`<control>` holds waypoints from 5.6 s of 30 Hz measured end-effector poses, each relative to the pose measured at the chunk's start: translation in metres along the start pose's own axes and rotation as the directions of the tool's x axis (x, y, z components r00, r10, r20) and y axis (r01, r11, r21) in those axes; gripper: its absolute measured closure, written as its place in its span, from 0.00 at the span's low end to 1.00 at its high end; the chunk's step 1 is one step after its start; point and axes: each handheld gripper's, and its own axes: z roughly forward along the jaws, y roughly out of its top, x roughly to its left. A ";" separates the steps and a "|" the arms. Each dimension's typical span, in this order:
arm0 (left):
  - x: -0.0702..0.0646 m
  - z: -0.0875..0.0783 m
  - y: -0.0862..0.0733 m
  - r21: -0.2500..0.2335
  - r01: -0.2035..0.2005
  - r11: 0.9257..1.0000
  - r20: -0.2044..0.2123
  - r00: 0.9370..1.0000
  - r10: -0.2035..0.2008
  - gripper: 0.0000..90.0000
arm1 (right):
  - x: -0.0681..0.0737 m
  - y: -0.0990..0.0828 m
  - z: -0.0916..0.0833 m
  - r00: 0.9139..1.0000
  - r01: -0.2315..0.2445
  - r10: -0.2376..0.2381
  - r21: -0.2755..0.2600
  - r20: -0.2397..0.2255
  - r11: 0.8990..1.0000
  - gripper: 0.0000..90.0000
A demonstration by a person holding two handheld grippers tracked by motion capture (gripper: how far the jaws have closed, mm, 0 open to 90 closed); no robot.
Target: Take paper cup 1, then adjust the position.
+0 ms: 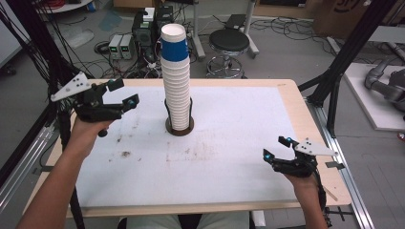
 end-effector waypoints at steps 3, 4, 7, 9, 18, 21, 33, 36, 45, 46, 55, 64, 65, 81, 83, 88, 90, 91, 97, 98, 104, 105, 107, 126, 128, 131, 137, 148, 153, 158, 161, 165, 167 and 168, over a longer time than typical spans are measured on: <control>0.002 0.008 0.014 0.002 -0.005 1.000 0.012 1.000 0.005 0.16 | 0.000 0.000 0.000 1.000 -0.002 0.002 0.000 -0.001 1.000 0.22; 0.003 0.014 0.027 0.004 -0.018 1.000 0.019 1.000 0.018 0.16 | 0.000 -0.001 0.000 1.000 -0.003 0.003 0.001 0.000 1.000 0.22; 0.003 0.025 0.044 0.009 -0.036 0.999 0.027 0.999 0.036 0.16 | -0.001 -0.001 -0.001 1.000 -0.004 0.004 0.002 -0.001 1.000 0.23; 0.003 0.032 0.053 0.005 -0.028 1.000 0.037 0.999 0.028 0.16 | -0.001 -0.001 -0.001 1.000 -0.002 0.002 0.001 -0.001 1.000 0.22; 0.006 0.060 0.078 0.034 -0.035 0.999 0.034 0.999 0.034 0.16 | -0.002 -0.002 -0.003 1.000 -0.006 0.006 -0.005 -0.002 1.000 0.22; 0.006 0.072 0.085 0.043 -0.039 0.998 0.038 0.999 0.038 0.16 | -0.002 -0.002 -0.002 1.000 -0.007 0.007 0.000 -0.004 1.000 0.22; 0.014 0.101 0.096 0.090 -0.031 0.995 0.028 0.999 0.028 0.16 | -0.001 -0.002 -0.003 1.000 -0.012 0.012 -0.004 -0.008 1.000 0.22; 0.012 0.111 0.098 0.107 -0.041 0.993 0.032 0.999 0.038 0.16 | -0.001 -0.002 -0.002 1.000 -0.010 0.010 -0.004 -0.010 1.000 0.22; 0.005 0.135 0.101 0.121 -0.041 0.992 0.039 0.999 0.036 0.18 | -0.002 -0.002 -0.003 1.000 -0.015 0.015 -0.006 -0.013 1.000 0.22; 0.005 0.135 0.101 0.121 -0.041 0.992 0.039 0.999 0.036 0.20 | -0.002 -0.002 -0.003 1.000 -0.015 0.015 -0.006 -0.013 1.000 0.22; 0.004 0.137 0.103 0.118 -0.049 0.992 0.021 0.999 0.047 0.30 | -0.003 -0.002 -0.004 1.000 -0.017 0.017 -0.014 -0.013 1.000 0.22; 0.000 0.127 0.124 0.067 -0.056 0.996 0.033 0.998 0.054 0.31 | -0.002 -0.002 -0.001 1.000 -0.017 0.017 -0.006 -0.020 1.000 0.22; 0.000 0.126 0.126 0.056 -0.053 0.997 0.034 0.998 0.051 0.31 | -0.002 -0.002 -0.001 1.000 -0.020 0.020 -0.005 -0.021 1.000 0.22; 0.002 0.091 0.156 -0.067 -0.023 0.998 0.005 1.000 0.024 0.32 | -0.002 -0.002 0.000 0.999 -0.019 0.019 -0.003 -0.026 1.000 0.22; 0.002 0.088 0.157 -0.070 -0.026 0.997 0.003 1.000 0.027 0.32 | -0.001 -0.002 0.000 0.999 -0.020 0.020 -0.005 -0.025 1.000 0.22; 0.007 0.064 0.162 -0.097 -0.036 0.995 -0.015 0.999 0.034 0.32 | -0.001 -0.001 0.000 1.000 -0.016 0.016 -0.006 -0.025 1.000 0.22; 0.008 0.055 0.160 -0.098 -0.040 0.994 -0.018 0.999 0.039 0.32 | -0.001 -0.001 0.000 1.000 -0.014 0.014 -0.007 -0.026 1.000 0.22; 0.009 0.050 0.159 -0.100 -0.042 0.994 -0.022 0.999 0.040 0.32 | 0.000 -0.001 0.000 1.000 -0.015 0.015 -0.008 -0.027 1.000 0.22; 0.014 0.026 0.145 -0.102 -0.036 0.994 -0.034 0.999 0.033 0.32 | 0.001 0.000 0.001 0.999 -0.014 0.014 -0.005 -0.029 1.000 0.22; 0.015 0.022 0.142 -0.098 -0.036 0.995 -0.037 0.999 0.032 0.32 | 0.002 0.000 0.002 0.999 -0.016 0.016 -0.003 -0.030 1.000 0.22; 0.014 0.006 0.120 -0.076 -0.040 0.996 -0.028 0.999 0.038 0.32 | 0.004 0.000 0.004 0.999 -0.007 0.007 0.002 -0.039 1.000 0.22; 0.013 0.003 0.113 -0.066 -0.044 0.997 -0.026 0.999 0.042 0.32 | 0.004 0.000 0.004 0.999 -0.006 0.006 0.003 -0.040 1.000 0.22; 0.012 -0.001 0.102 -0.054 -0.044 0.998 -0.017 0.999 0.043 0.32 | 0.004 0.000 0.004 0.999 -0.006 0.006 0.004 -0.042 1.000 0.23; -0.014 -0.003 -0.012 0.042 -0.048 0.998 0.096 0.994 0.044 0.32 | 0.008 0.001 0.010 0.998 0.017 -0.016 0.015 -0.065 1.000 0.22; -0.015 -0.003 -0.018 0.046 -0.043 0.998 0.099 0.994 0.039 0.32 | 0.009 0.001 0.010 0.998 0.016 -0.015 0.018 -0.067 1.000 0.22; -0.018 -0.001 -0.033 0.046 -0.034 0.998 0.108 0.994 0.029 0.32 | 0.009 0.001 0.010 0.997 0.019 -0.017 0.019 -0.069 1.000 0.22; -0.025 0.005 -0.054 0.072 -0.057 0.996 0.124 0.991 0.047 0.32 | 0.010 0.001 0.012 0.995 0.015 -0.012 0.032 -0.097 0.999 0.22; -0.036 0.013 -0.076 0.086 -0.045 0.995 0.148 0.988 0.032 0.32 | 0.013 0.006 0.024 0.988 0.029 -0.023 0.043 -0.152 0.999 0.22; -0.041 0.019 -0.083 0.085 -0.034 0.996 0.158 0.987 0.020 0.32 | 0.016 0.007 0.027 0.984 0.050 -0.042 0.045 -0.172 0.998 0.22; -0.045 0.022 -0.083 0.085 -0.041 0.996 0.170 0.985 0.026 0.32 | 0.018 0.008 0.027 0.978 0.059 -0.050 0.041 -0.202 0.997 0.22; -0.048 0.025 -0.083 0.082 -0.038 0.996 0.178 0.984 0.023 0.32 | 0.019 0.008 0.029 0.976 0.067 -0.056 0.043 -0.209 0.997 0.22; -0.051 0.030 -0.084 0.082 -0.040 0.996 0.197 0.980 0.023 0.32 | 0.025 0.012 0.031 0.967 0.076 -0.066 0.030 -0.246 0.997 0.22; -0.052 0.032 -0.085 0.082 -0.043 0.996 0.207 0.978 0.025 0.32 | 0.027 0.012 0.033 0.964 0.079 -0.069 0.029 -0.256 0.996 0.22; -0.054 0.033 -0.085 0.081 -0.042 0.996 0.212 0.977 0.024 0.32 | 0.030 0.013 0.035 0.959 0.080 -0.066 0.039 -0.275 0.996 0.22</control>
